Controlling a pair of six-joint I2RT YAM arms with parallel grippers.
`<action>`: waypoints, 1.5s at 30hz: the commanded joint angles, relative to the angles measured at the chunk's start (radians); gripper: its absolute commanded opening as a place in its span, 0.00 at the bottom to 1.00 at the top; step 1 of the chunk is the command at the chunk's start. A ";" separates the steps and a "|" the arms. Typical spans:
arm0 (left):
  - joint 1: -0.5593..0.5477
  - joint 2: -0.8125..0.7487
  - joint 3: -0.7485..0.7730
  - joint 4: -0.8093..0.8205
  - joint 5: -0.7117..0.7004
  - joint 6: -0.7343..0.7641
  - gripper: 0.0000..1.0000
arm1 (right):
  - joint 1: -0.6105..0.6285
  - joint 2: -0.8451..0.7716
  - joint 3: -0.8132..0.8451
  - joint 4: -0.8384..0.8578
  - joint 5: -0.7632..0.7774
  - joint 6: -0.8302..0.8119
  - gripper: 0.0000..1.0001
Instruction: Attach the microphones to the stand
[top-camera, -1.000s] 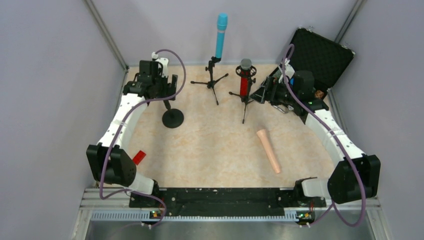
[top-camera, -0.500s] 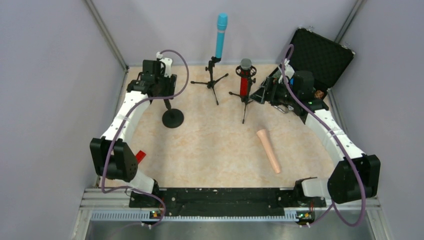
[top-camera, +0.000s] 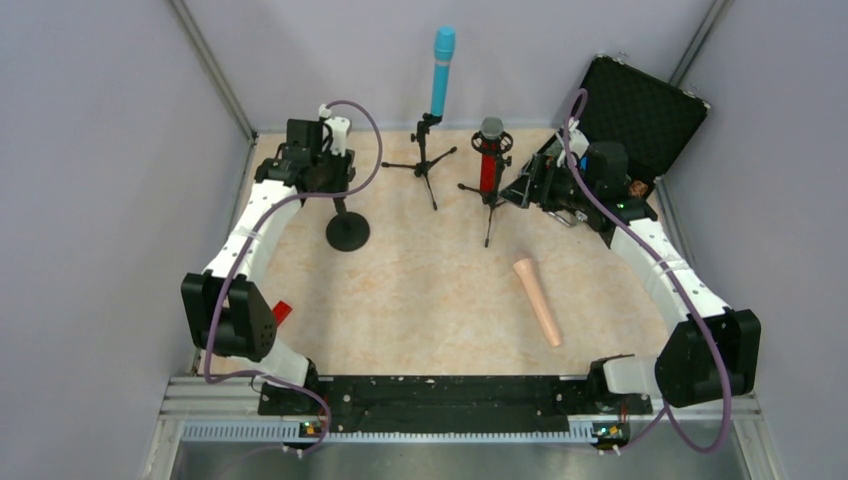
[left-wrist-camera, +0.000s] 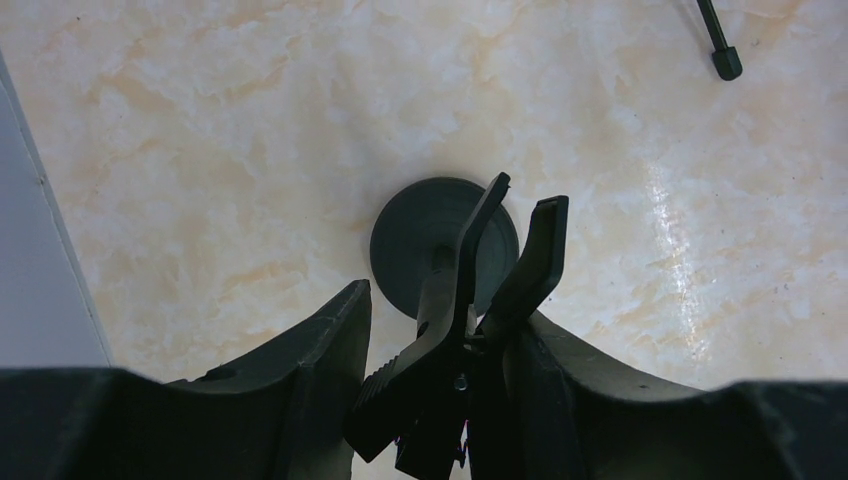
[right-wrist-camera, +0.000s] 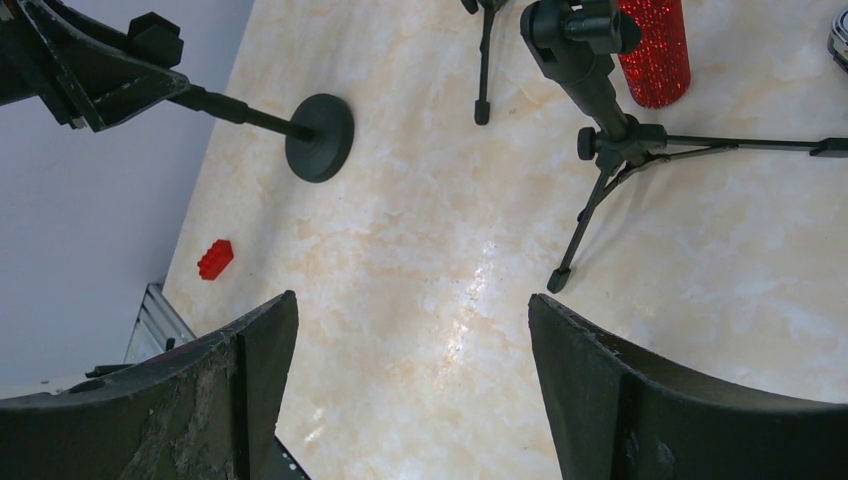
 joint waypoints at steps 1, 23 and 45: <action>-0.021 -0.057 0.032 -0.009 0.072 0.016 0.06 | -0.009 -0.014 0.015 0.009 0.009 -0.021 0.83; -0.215 -0.175 0.044 -0.027 0.247 0.158 0.01 | -0.009 -0.038 -0.007 -0.024 0.027 -0.041 0.83; -0.426 -0.131 0.104 -0.094 0.272 0.289 0.00 | -0.009 -0.041 -0.031 -0.069 0.057 -0.082 0.83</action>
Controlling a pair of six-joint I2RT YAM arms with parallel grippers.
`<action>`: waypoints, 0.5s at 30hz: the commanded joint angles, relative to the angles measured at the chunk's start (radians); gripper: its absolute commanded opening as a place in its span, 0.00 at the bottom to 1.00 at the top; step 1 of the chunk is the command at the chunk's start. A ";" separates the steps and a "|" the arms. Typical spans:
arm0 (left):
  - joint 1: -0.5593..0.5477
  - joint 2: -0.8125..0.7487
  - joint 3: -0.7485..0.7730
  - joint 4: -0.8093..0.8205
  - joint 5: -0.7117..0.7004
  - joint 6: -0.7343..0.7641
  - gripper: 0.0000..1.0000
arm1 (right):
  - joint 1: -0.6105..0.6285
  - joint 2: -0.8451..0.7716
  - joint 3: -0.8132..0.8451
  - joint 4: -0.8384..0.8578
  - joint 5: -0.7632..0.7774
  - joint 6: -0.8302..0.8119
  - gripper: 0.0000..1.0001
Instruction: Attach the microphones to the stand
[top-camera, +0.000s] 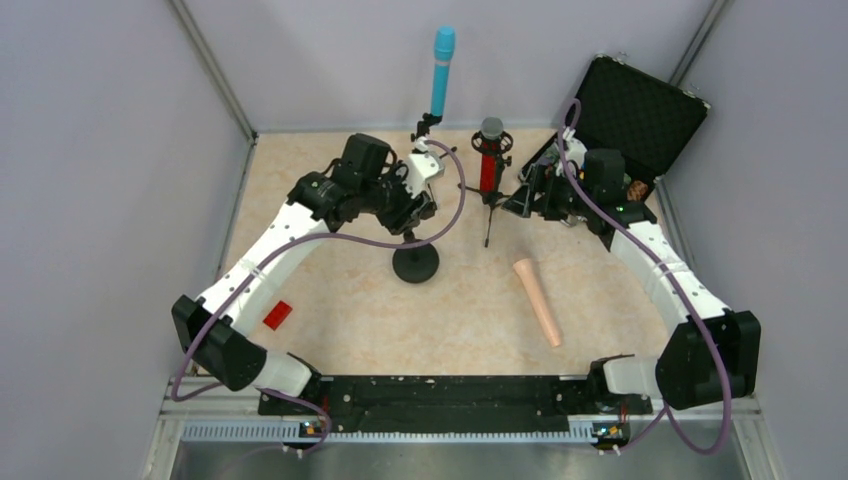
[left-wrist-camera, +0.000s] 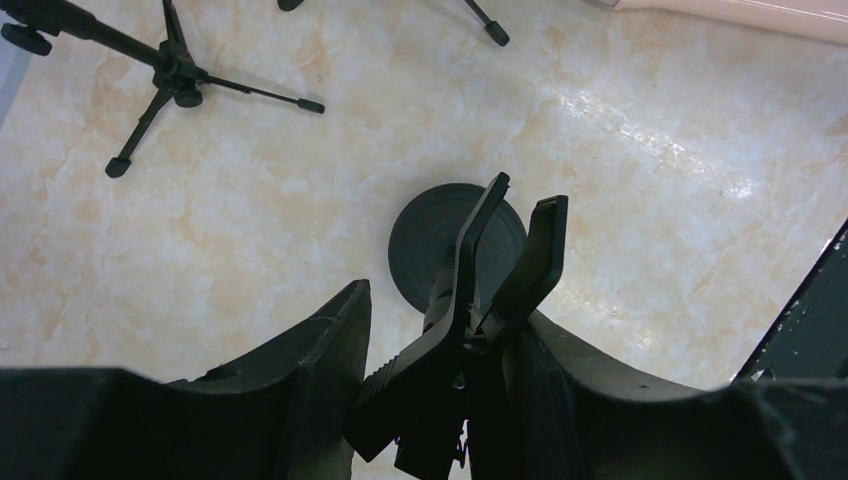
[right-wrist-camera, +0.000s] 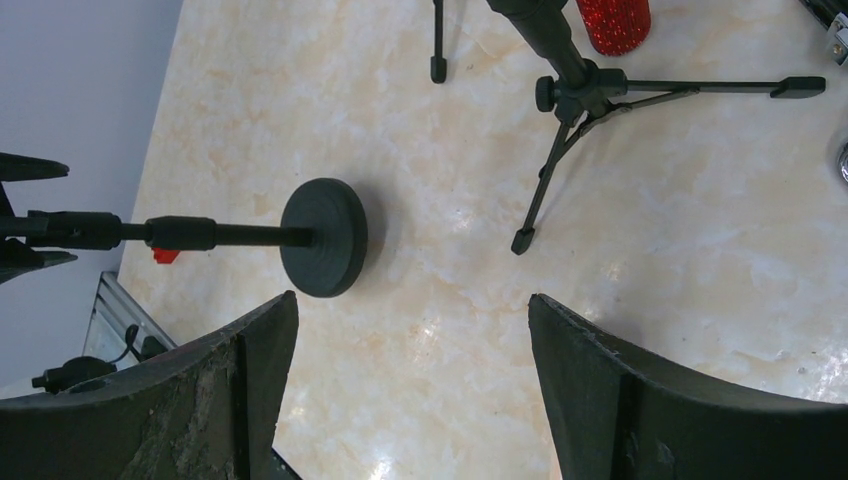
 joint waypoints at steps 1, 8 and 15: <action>-0.023 -0.003 0.053 0.066 0.021 0.025 0.00 | -0.010 -0.030 -0.008 0.004 0.009 -0.023 0.83; -0.041 0.006 0.037 0.069 0.028 0.046 0.00 | -0.009 -0.032 -0.011 -0.016 0.021 -0.040 0.83; -0.050 0.002 0.005 0.072 0.055 0.077 0.01 | -0.009 -0.031 -0.019 -0.033 0.036 -0.056 0.83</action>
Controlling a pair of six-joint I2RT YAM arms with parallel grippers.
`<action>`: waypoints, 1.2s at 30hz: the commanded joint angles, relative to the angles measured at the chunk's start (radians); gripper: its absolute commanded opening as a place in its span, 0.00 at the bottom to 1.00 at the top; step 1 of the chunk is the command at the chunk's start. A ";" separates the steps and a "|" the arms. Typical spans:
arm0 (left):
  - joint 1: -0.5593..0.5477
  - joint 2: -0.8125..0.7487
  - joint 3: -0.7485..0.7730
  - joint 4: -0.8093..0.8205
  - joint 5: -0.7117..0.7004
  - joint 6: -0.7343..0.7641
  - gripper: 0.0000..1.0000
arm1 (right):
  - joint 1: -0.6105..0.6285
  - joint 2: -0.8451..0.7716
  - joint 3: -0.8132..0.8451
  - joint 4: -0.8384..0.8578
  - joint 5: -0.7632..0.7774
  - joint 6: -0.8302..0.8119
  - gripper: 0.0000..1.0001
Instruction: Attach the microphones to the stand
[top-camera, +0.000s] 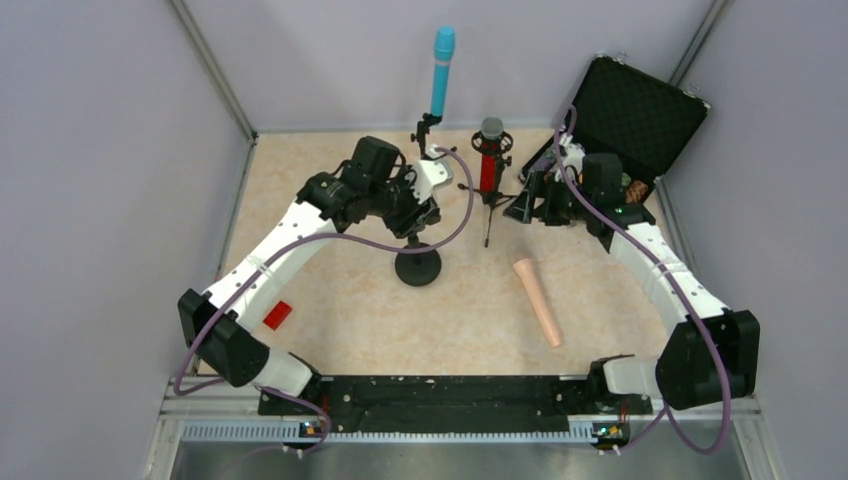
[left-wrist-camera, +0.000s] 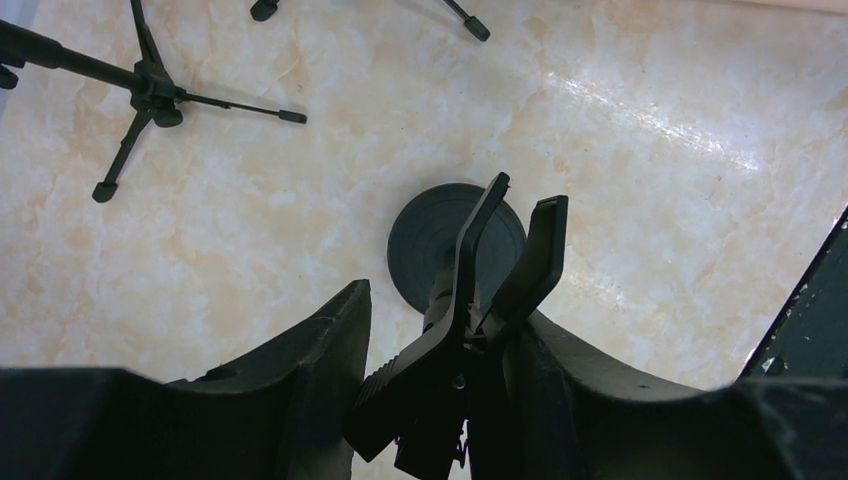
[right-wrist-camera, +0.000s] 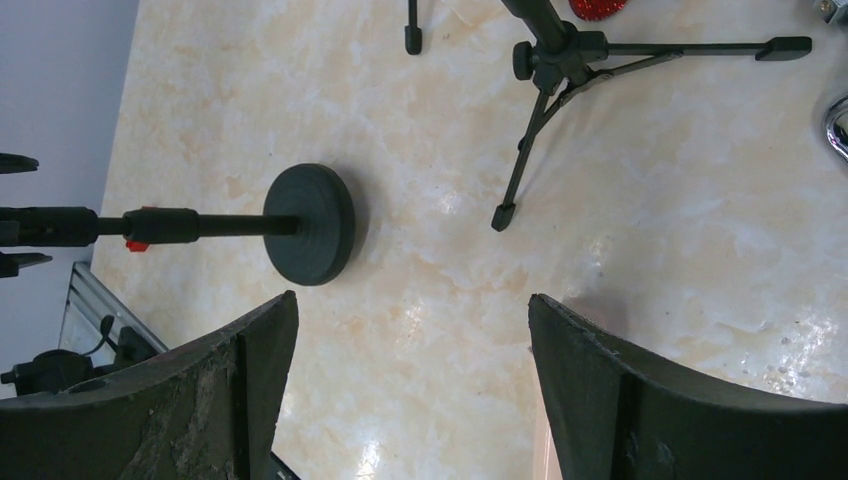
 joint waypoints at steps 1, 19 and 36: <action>-0.012 -0.027 -0.003 0.072 0.063 0.054 0.02 | -0.010 -0.031 -0.001 0.000 0.016 -0.029 0.84; -0.011 -0.074 -0.109 0.123 0.138 0.144 0.08 | -0.010 -0.038 -0.018 -0.023 0.037 -0.045 0.84; -0.014 -0.067 -0.148 0.279 -0.014 -0.025 0.90 | -0.010 -0.045 -0.038 -0.091 0.081 -0.077 0.84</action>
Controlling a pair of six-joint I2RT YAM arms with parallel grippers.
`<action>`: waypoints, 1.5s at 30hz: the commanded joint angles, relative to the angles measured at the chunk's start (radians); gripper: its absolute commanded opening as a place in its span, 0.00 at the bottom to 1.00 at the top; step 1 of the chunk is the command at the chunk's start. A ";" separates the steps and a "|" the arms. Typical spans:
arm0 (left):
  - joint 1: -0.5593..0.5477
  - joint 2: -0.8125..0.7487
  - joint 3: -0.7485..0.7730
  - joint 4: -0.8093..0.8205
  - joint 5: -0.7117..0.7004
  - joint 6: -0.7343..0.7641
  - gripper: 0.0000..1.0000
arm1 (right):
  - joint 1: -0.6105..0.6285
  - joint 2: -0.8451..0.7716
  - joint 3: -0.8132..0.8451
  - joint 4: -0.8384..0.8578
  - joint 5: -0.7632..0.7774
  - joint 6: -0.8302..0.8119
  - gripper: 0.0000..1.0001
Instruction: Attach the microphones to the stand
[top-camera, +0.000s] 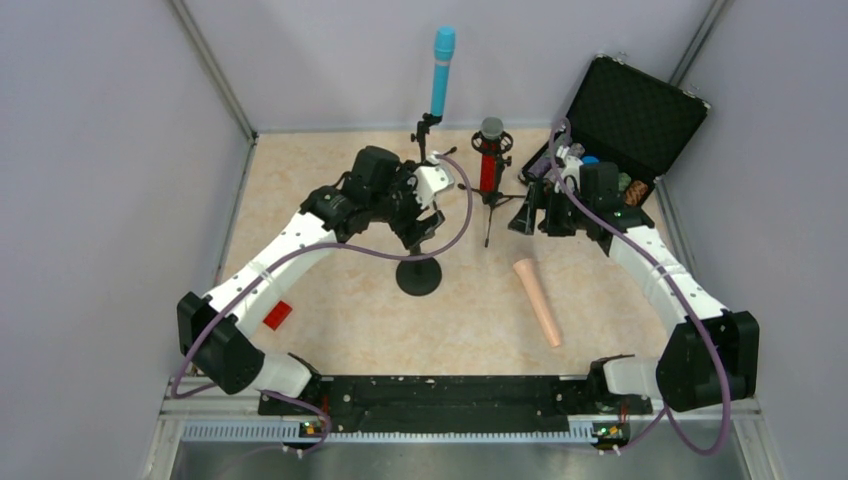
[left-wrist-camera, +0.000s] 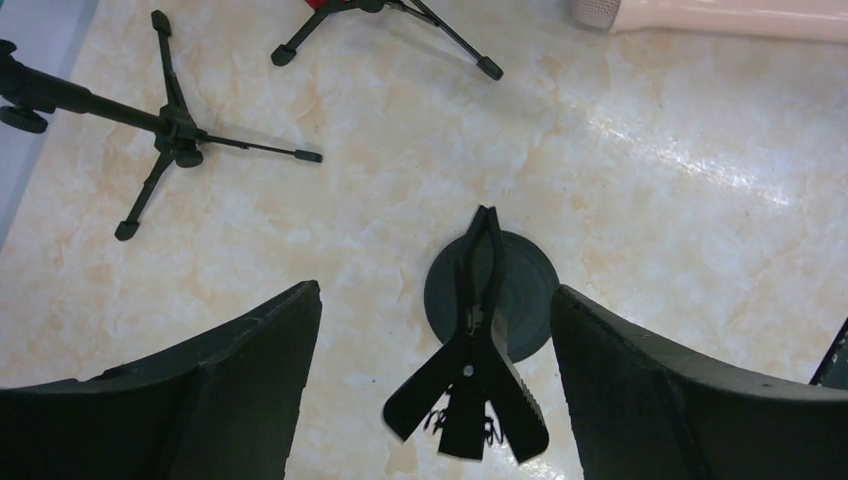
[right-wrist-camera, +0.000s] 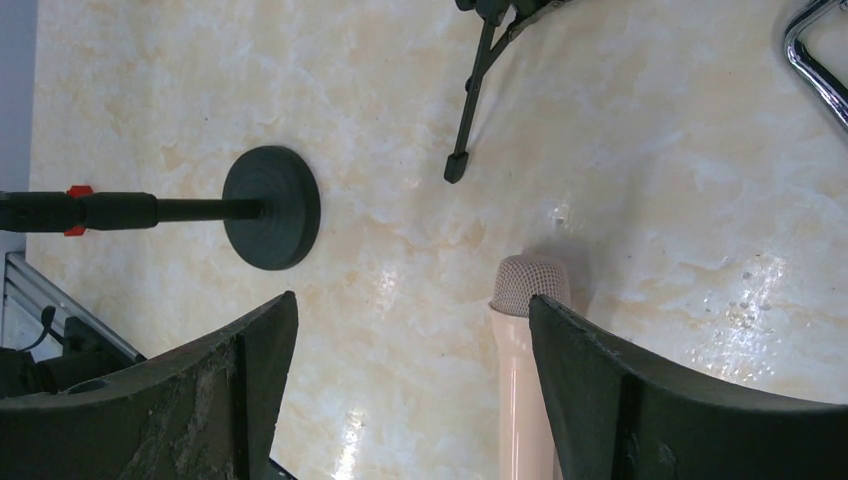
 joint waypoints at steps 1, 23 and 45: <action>-0.004 -0.030 -0.024 0.127 -0.033 -0.061 0.97 | -0.009 -0.036 -0.009 -0.011 0.018 -0.021 0.84; 0.033 -0.194 -0.091 0.440 0.132 -0.308 0.97 | -0.009 -0.032 -0.050 -0.062 0.051 -0.030 0.85; 0.584 -0.207 -0.306 0.731 0.363 -1.033 0.96 | -0.010 -0.042 -0.071 -0.095 0.112 -0.008 0.88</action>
